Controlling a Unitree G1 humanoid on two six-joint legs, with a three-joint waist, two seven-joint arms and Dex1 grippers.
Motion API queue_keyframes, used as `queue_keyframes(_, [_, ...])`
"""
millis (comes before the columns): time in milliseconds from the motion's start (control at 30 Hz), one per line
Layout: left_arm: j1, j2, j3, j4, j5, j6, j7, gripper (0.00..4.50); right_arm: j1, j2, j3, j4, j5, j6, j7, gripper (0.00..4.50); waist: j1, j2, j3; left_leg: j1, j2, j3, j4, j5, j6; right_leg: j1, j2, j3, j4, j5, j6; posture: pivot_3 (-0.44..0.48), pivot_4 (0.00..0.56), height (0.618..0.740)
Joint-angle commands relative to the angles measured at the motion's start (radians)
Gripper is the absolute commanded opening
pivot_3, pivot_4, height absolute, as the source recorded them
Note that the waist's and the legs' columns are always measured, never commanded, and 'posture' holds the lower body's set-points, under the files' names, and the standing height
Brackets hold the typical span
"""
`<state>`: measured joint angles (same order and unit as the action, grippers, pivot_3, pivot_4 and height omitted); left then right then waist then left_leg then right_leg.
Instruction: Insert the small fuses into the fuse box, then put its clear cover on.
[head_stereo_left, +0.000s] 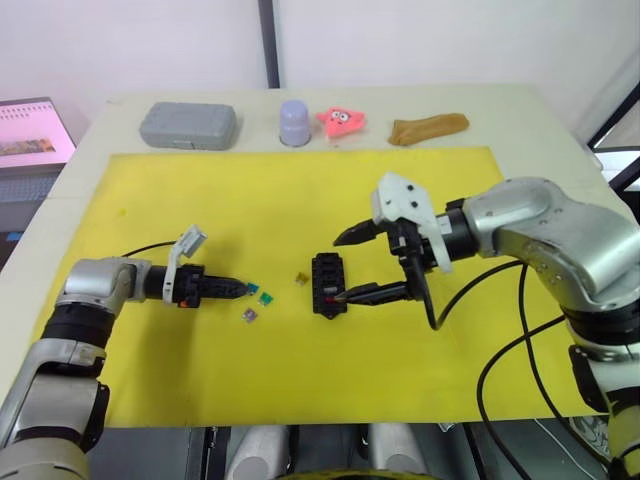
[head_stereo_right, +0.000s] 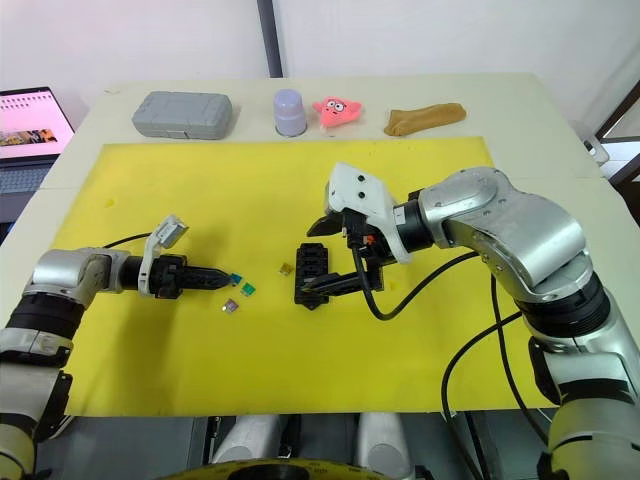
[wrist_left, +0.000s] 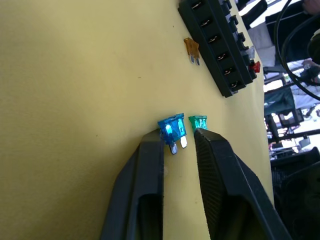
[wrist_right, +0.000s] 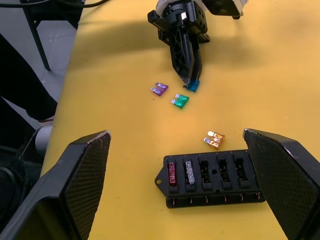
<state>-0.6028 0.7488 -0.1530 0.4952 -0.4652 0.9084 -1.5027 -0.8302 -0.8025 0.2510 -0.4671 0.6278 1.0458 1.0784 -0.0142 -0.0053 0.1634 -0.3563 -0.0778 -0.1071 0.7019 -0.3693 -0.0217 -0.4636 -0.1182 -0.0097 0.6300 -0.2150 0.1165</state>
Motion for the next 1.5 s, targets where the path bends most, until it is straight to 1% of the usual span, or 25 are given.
queue_keyframes(33, [0.014,0.0,-0.009,0.017,0.02,0.001,0.006,0.9,-0.005,-0.007,-0.011,-0.017,-0.003,-0.02,-0.002,4.5,0.0,0.0,0.0,0.0,0.0,0.0,0.0,0.0,0.0,0.0,0.0,0.0,0.0,0.0,0.0,0.0,0.15,0.74])
queue_keyframes(133, [0.015,-0.003,-0.006,0.011,0.016,0.007,0.011,0.9,-0.007,-0.004,-0.008,-0.013,-0.005,-0.025,-0.003,4.5,0.0,0.0,0.0,0.0,0.0,0.0,0.0,0.0,0.0,0.0,0.0,0.0,0.0,0.0,0.0,0.0,0.15,0.74])
queue_keyframes(233, [0.018,-0.008,-0.004,0.014,0.016,0.003,0.014,0.06,-0.009,-0.002,-0.004,-0.01,-0.01,-0.029,-0.003,4.5,0.0,0.0,0.0,0.0,0.0,0.0,0.0,0.0,0.0,0.0,0.0,0.0,0.0,0.0,0.0,0.0,0.15,0.74])
queue_keyframes(600, [0.035,-0.008,0.003,-0.014,0.012,0.004,0.021,0.06,-0.01,-0.002,-0.003,-0.006,-0.015,-0.033,0.0,4.5,0.0,0.0,0.0,0.0,0.0,0.0,0.0,0.0,0.0,0.0,0.0,0.0,0.0,0.0,0.0,0.0,0.15,0.74])
queue_keyframes(733, [0.031,0.003,0.021,-0.012,0.009,0.002,0.027,0.06,-0.011,-0.003,-0.003,-0.005,-0.016,-0.034,0.001,4.5,0.0,0.0,0.0,0.0,0.0,0.0,0.0,0.0,0.0,0.0,0.0,0.0,0.0,0.0,0.0,0.0,0.15,0.74])
queue_keyframes(867, [0.029,0.032,0.076,-0.068,-0.027,0.017,0.03,0.06,-0.01,-0.005,-0.006,-0.003,-0.014,-0.032,0.001,4.5,-0.001,0.0,0.0,0.0,0.0,0.0,0.0,0.0,0.0,0.0,0.0,0.0,0.0,0.0,0.0,0.0,0.15,0.74])
queue_keyframes(1000, [0.029,0.059,0.172,-0.225,-0.112,0.05,0.054,0.06,-0.007,-0.015,-0.018,0.002,-0.009,-0.028,0.003,4.5,-0.001,0.0,0.0,-0.001,0.001,0.0,0.0,0.0,0.0,-0.001,0.0,0.0,0.0,0.0,0.0,0.0,0.15,0.74])
queue_keyframes(1167, [0.025,0.064,0.277,-0.556,-0.252,0.098,0.12,0.06,-0.048,-0.005,-0.083,0.05,0.062,0.043,0.005,4.5,0.004,0.0,0.0,-0.001,0.001,-0.001,0.0,0.0,0.0,0.0,-0.001,0.0,-0.001,0.0,0.0,0.0,0.15,0.74])
queue_keyframes(1233, [0.014,0.061,0.285,-0.658,-0.289,0.093,0.141,0.06,-0.079,-0.001,-0.103,0.081,0.094,0.086,0.003,4.5,0.002,0.0,0.0,-0.001,0.001,-0.001,0.0,0.0,0.0,0.0,-0.001,0.0,-0.001,0.0,0.0,0.0,0.15,0.74])
queue_keyframes(1300, [0.008,0.05,0.285,-0.721,-0.314,0.074,0.16,0.06,-0.107,0.004,-0.113,0.103,0.119,0.116,0.003,4.5,0.001,0.0,0.0,-0.001,0.001,-0.001,0.0,0.0,0.0,0.0,-0.001,0.0,-0.001,0.0,0.0,0.0,0.15,0.74])
queue_keyframes(1433, [-0.025,0.009,0.265,-0.765,-0.339,0.039,0.203,0.06,-0.167,0.052,-0.129,0.147,0.174,0.168,-0.008,4.5,-0.001,0.0,0.0,0.0,0.001,0.0,-0.001,0.0,0.0,0.0,0.0,0.0,-0.001,0.0,0.0,0.0,0.15,0.74])
queue_keyframes(1500, [-0.038,-0.005,0.254,-0.761,-0.336,0.019,0.218,0.0,-0.182,0.076,-0.132,0.155,0.194,0.185,-0.014,3.94,0.0,0.0,0.0,0.0,0.001,0.0,-0.001,0.0,0.0,0.0,0.0,0.0,-0.001,0.0,0.0,0.0,0.15,0.74])
